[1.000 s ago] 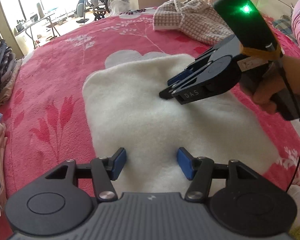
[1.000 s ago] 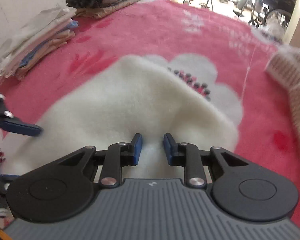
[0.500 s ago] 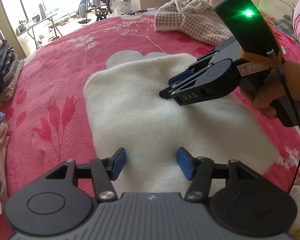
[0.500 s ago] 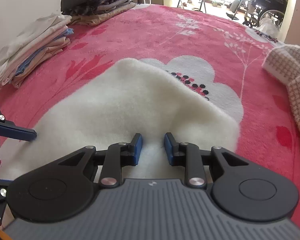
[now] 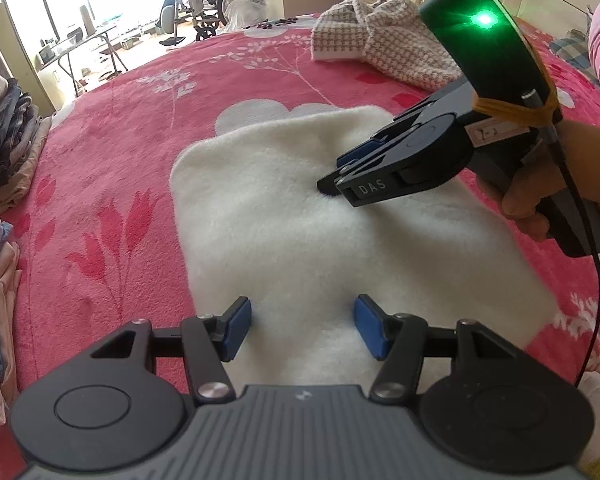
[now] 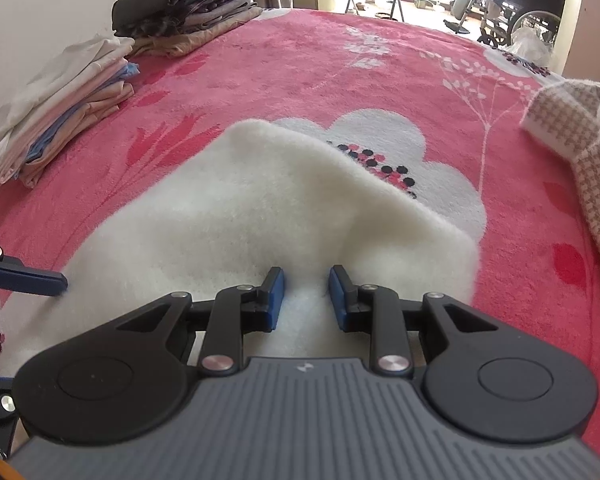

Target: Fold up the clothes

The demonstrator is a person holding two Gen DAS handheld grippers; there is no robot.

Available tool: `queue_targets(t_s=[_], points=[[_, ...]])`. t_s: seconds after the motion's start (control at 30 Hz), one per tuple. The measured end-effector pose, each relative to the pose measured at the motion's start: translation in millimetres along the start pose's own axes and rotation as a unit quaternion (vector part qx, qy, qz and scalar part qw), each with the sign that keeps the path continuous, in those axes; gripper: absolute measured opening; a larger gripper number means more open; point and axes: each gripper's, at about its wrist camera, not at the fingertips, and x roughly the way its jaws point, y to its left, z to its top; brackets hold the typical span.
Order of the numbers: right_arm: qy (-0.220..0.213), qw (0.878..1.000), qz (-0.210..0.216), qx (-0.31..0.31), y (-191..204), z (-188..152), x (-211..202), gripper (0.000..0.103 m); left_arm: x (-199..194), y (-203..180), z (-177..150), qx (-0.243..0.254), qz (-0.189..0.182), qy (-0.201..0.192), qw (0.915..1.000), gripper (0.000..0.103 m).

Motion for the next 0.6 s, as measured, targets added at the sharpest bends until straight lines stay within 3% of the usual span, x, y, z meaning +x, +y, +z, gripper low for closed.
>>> queue_targets(t_s=[0.4, 0.6], points=[[0.003, 1.000, 0.002, -0.012, -1, 0, -1, 0.024, 3, 0, 0, 0.007, -0.004, -0.009, 0.9999, 0.060], [-0.026, 1.000, 0.003, 0.003, -2, -11, -4, 0.024, 4, -4, -1, 0.024, 0.001, -0.016, 0.9996, 0.061]])
